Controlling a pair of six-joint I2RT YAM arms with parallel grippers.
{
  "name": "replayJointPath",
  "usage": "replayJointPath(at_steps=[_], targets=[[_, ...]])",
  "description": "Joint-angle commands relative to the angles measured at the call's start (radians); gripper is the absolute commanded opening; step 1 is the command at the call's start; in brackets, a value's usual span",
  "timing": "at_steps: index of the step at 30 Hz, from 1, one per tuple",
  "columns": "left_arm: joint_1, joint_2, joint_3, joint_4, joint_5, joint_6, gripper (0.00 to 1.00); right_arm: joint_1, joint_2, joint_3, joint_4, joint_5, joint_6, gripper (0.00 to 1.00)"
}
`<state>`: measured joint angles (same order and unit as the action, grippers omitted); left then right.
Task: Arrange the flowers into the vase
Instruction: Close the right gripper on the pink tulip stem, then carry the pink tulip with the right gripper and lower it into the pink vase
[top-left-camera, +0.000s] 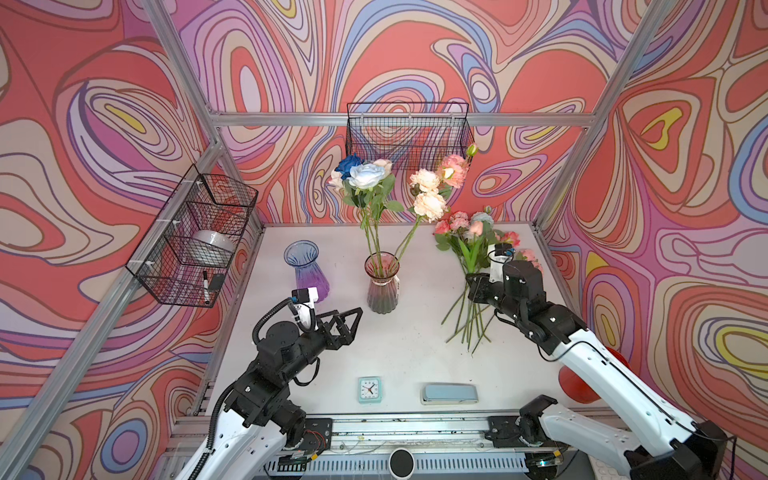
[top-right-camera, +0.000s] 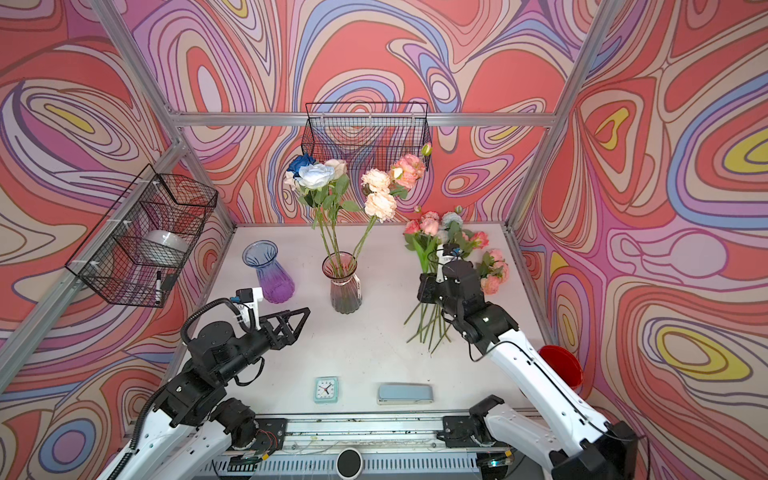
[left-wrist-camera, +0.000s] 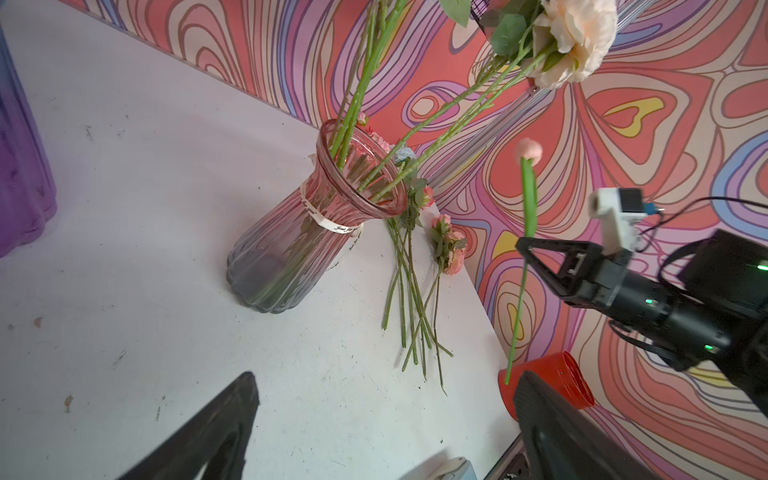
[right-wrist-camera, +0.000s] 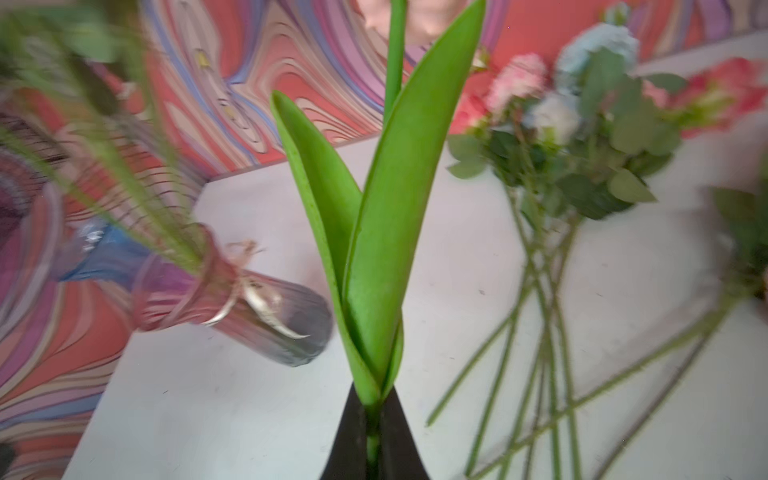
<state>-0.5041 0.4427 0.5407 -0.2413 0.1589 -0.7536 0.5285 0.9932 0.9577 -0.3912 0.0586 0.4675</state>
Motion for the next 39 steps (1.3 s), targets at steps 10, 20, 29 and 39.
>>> replayJointPath(at_steps=[10, 20, 29, 39], targets=[[-0.001, -0.075, 0.042, -0.118, -0.084, 0.002, 0.98, 0.524, 0.277, 0.329, 0.196, 0.284, -0.289, 0.0], [-0.001, -0.076, 0.049, -0.128, -0.07, -0.004, 0.98, 0.524, 0.48, 0.337, 0.797, 0.41, -0.562, 0.0], [-0.002, -0.078, 0.043, -0.123, -0.061, -0.01, 0.98, 0.47, 0.65, 0.306, 1.203, 0.497, -0.688, 0.0], [-0.002, -0.083, 0.04, -0.129, -0.053, -0.003, 0.98, 0.428, 0.794, 0.323, 1.288, 0.511, -0.666, 0.0]])
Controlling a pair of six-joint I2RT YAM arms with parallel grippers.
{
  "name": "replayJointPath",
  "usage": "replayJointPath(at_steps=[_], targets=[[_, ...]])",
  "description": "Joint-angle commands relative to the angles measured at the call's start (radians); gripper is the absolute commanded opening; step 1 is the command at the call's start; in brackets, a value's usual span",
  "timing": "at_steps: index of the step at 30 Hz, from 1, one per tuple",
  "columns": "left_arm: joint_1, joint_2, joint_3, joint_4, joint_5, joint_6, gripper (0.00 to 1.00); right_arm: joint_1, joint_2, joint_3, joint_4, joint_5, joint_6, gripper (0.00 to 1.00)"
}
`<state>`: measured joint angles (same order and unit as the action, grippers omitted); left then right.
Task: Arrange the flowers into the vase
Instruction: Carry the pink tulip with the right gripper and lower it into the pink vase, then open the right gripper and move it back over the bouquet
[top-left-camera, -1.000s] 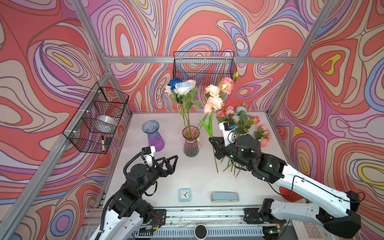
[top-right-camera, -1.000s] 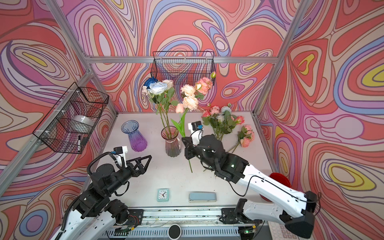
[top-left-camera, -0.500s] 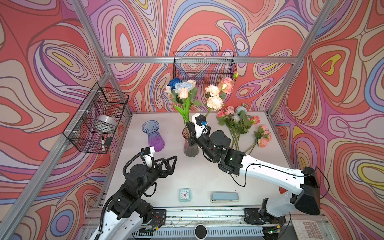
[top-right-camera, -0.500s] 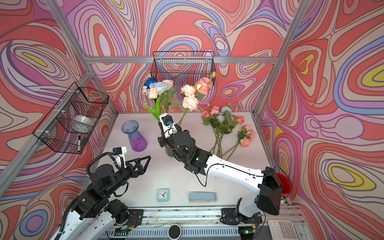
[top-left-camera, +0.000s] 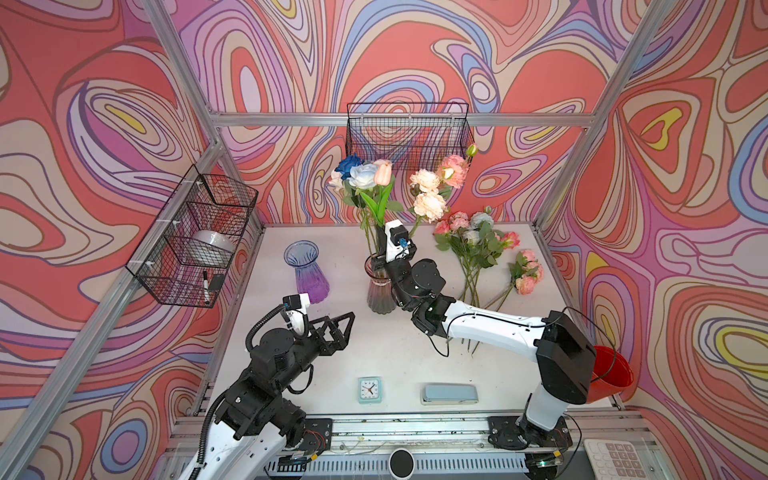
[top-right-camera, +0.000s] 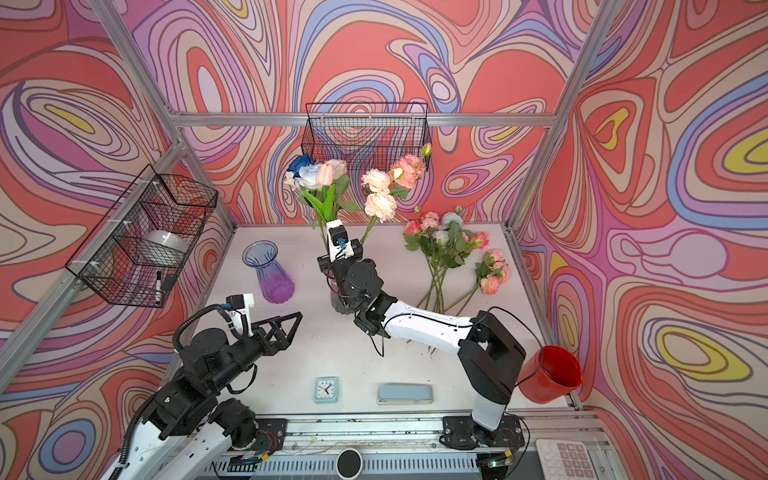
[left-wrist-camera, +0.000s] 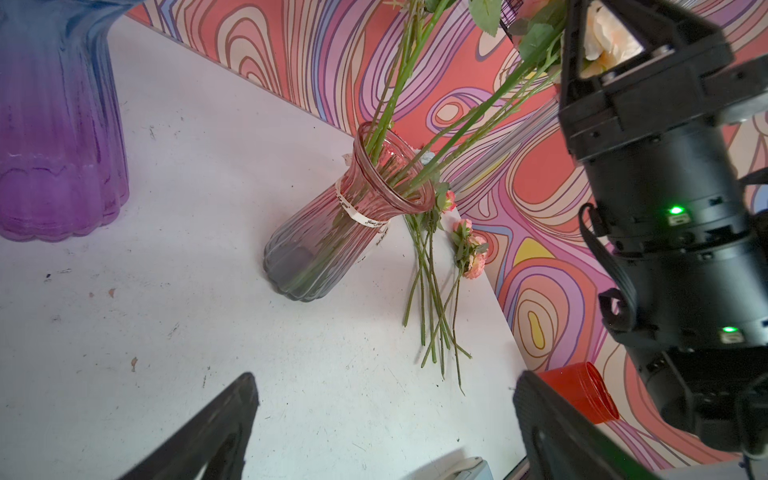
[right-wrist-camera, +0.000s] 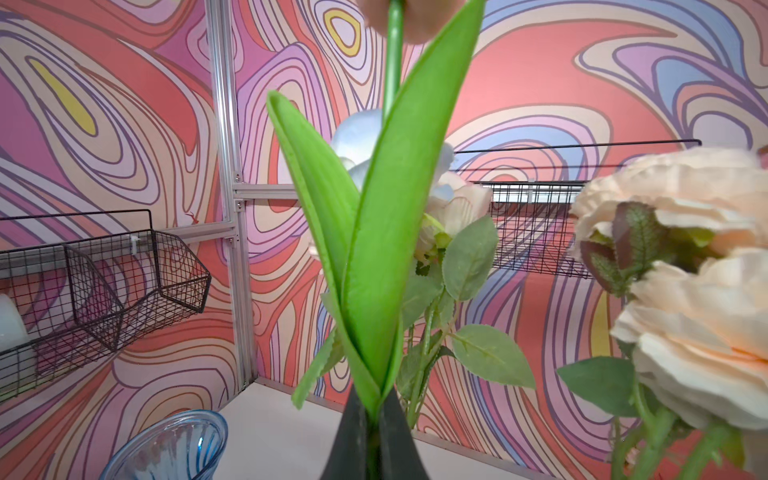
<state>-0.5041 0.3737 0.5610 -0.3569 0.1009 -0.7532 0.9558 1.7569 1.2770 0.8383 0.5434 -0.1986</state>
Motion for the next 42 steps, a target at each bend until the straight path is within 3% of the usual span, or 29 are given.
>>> replayJointPath(at_steps=[1, 3, 4, 8, 13, 20, 28, 35, 39, 42], targets=[[-0.001, -0.013, 0.02, -0.013, 0.005, -0.003, 0.98, 0.0, 0.042, -0.001, 0.059, 0.034, 0.003, 0.0], [-0.002, -0.015, 0.019, -0.012, 0.006, -0.002, 0.98, 0.0, 0.042, -0.022, 0.036, 0.04, 0.024, 0.01], [-0.001, -0.015, 0.019, -0.012, 0.004, 0.0, 0.98, 0.001, 0.037, -0.034, 0.03, 0.04, 0.034, 0.07], [-0.002, -0.009, 0.023, -0.01, 0.011, 0.002, 0.98, 0.001, -0.026, -0.087, -0.055, 0.037, 0.104, 0.42], [-0.001, -0.001, 0.03, -0.001, 0.017, -0.001, 0.98, 0.017, -0.136, -0.149, -0.184, 0.014, 0.2, 0.52], [-0.001, 0.004, 0.034, -0.01, 0.005, -0.01, 0.98, 0.087, -0.339, -0.276, -0.453, -0.011, 0.393, 0.53], [-0.001, 0.025, 0.023, 0.006, 0.024, -0.012, 0.98, 0.086, -0.603, -0.41, -0.834, 0.02, 0.625, 0.53], [-0.001, 0.051, -0.003, 0.024, 0.017, -0.033, 0.98, 0.078, -0.696, -0.447, -1.067, 0.057, 0.741, 0.56], [-0.001, 0.072, -0.003, 0.024, 0.027, -0.035, 0.98, -0.072, -0.649, -0.414, -1.291, -0.018, 0.889, 0.57], [-0.001, 0.07, -0.01, 0.03, 0.034, -0.038, 0.98, -0.283, -0.665, -0.512, -1.268, -0.182, 0.939, 0.52]])
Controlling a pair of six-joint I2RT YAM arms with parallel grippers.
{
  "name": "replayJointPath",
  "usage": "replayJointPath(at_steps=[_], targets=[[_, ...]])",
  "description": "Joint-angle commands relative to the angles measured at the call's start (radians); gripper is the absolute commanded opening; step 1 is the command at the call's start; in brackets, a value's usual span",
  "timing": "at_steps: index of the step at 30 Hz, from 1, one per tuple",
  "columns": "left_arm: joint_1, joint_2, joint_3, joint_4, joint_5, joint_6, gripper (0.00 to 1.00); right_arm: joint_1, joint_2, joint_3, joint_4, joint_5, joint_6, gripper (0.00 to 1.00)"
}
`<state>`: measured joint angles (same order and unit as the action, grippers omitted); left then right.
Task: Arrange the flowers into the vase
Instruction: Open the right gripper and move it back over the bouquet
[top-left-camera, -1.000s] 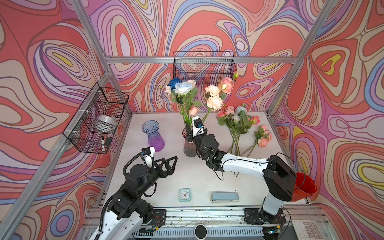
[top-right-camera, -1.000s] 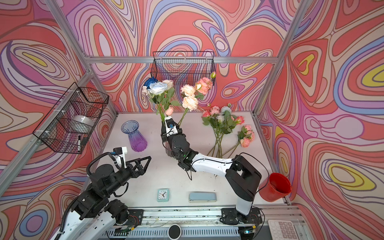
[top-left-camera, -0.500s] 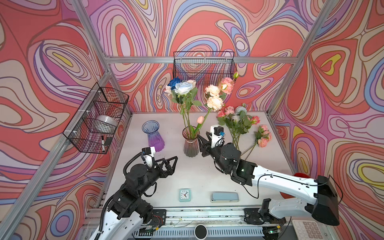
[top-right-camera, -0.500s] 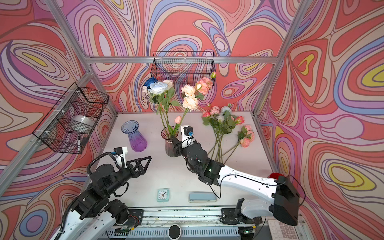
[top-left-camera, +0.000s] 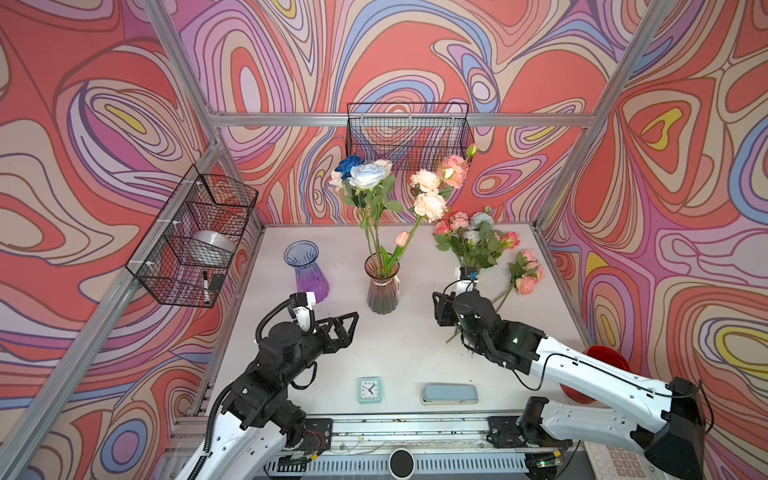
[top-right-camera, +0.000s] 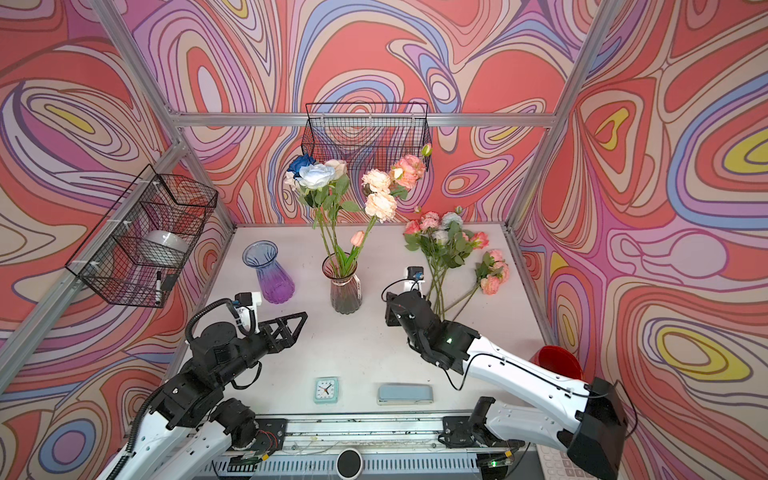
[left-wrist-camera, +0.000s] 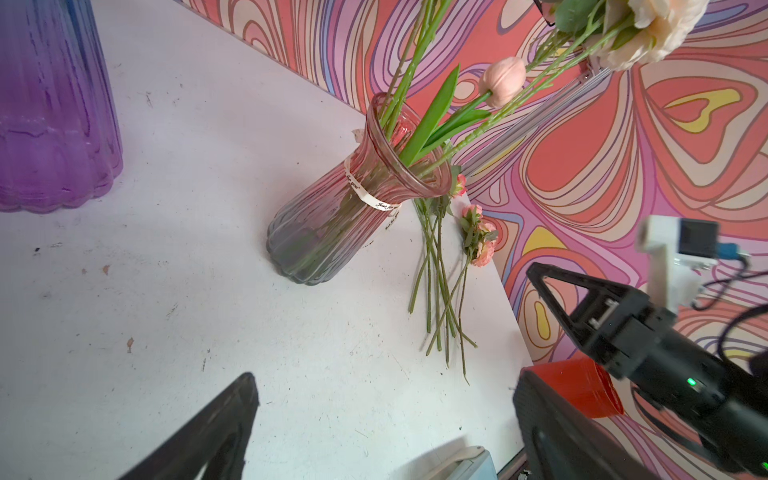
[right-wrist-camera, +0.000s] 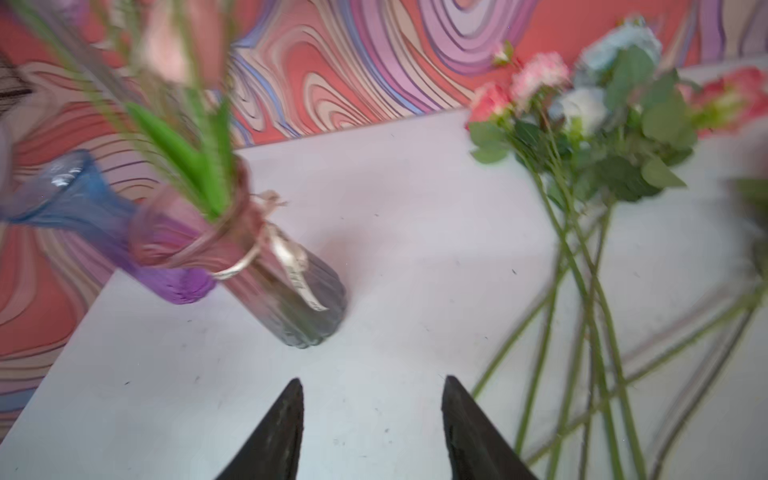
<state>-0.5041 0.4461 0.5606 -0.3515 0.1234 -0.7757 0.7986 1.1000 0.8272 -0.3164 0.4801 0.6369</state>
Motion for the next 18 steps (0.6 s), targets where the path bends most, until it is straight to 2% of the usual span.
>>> replayJointPath(at_steps=[1, 6, 10, 13, 18], targets=[[-0.002, -0.008, -0.013, 0.025, 0.012, -0.016, 0.98, -0.202, -0.015, -0.096, -0.088, -0.186, 0.111, 0.5], [-0.002, -0.015, -0.014, 0.018, 0.014, -0.016, 0.98, -0.461, 0.051, -0.169, -0.01, -0.311, 0.134, 0.43], [-0.001, -0.02, -0.016, 0.011, 0.015, -0.015, 0.98, -0.607, 0.168, -0.185, 0.062, -0.34, 0.146, 0.39], [-0.002, -0.028, -0.018, 0.006, 0.012, -0.014, 0.98, -0.671, 0.252, -0.174, 0.125, -0.374, 0.147, 0.38], [-0.001, -0.04, -0.017, -0.002, 0.008, -0.011, 0.98, -0.681, 0.334, -0.121, 0.172, -0.354, 0.122, 0.37]])
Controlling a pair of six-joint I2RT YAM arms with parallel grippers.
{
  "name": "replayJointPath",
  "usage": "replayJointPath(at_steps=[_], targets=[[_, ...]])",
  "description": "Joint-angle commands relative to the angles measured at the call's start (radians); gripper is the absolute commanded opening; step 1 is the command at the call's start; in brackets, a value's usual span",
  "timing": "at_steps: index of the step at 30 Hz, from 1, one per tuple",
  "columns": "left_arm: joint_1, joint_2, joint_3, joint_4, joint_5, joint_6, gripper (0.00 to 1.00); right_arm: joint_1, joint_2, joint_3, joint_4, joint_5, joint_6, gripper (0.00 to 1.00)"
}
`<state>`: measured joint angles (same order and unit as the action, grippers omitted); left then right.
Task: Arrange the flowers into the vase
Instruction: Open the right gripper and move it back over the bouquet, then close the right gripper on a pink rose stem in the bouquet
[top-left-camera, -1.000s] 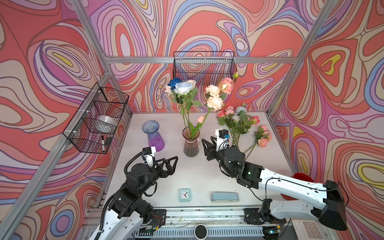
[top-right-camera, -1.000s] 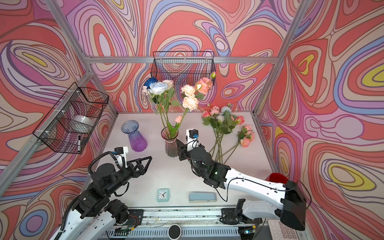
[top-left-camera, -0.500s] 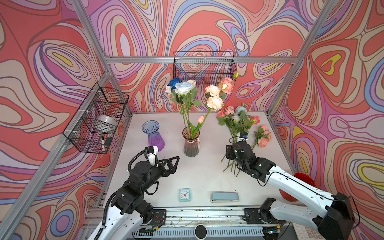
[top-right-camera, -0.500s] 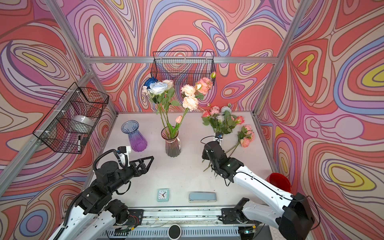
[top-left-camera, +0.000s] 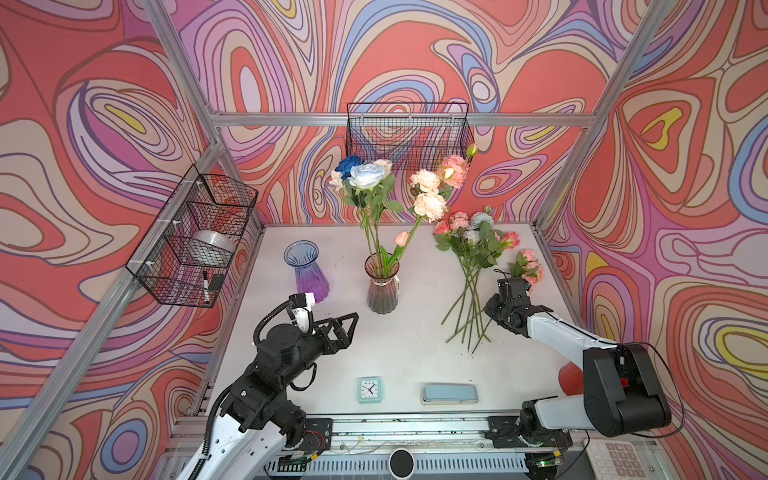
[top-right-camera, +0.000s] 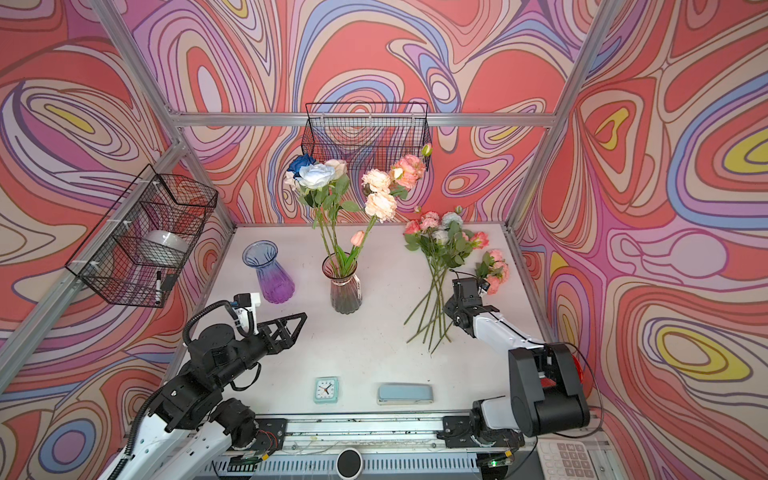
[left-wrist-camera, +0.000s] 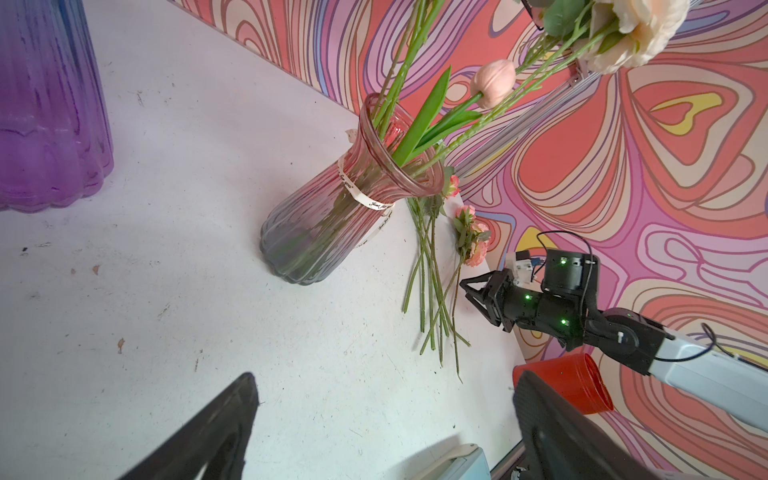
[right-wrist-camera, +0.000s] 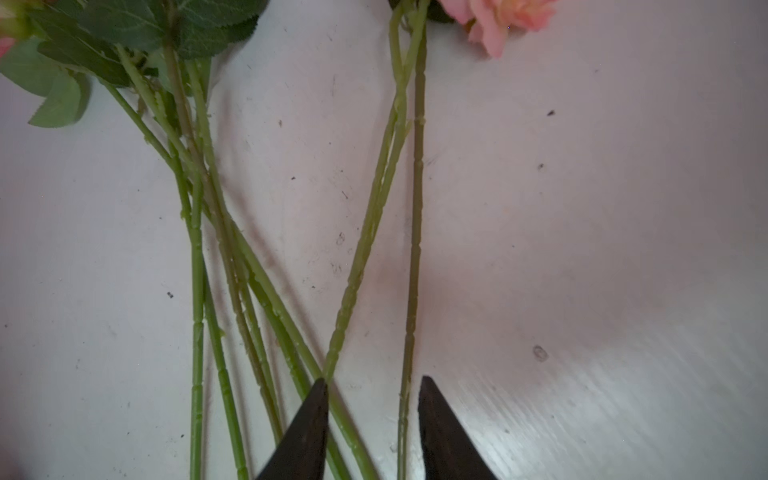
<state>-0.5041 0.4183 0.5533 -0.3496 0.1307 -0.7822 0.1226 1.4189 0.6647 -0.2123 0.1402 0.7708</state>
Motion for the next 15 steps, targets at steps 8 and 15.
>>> replayJointPath(at_steps=[8, 15], targets=[[-0.001, -0.01, -0.015, 0.003, 0.002, -0.005, 0.98, -0.005, 0.102, 0.165, 0.08, -0.054, -0.14, 0.35], [-0.001, -0.003, -0.014, 0.004, 0.003, -0.006, 0.98, -0.004, 0.288, 0.349, -0.07, -0.116, -0.199, 0.25]])
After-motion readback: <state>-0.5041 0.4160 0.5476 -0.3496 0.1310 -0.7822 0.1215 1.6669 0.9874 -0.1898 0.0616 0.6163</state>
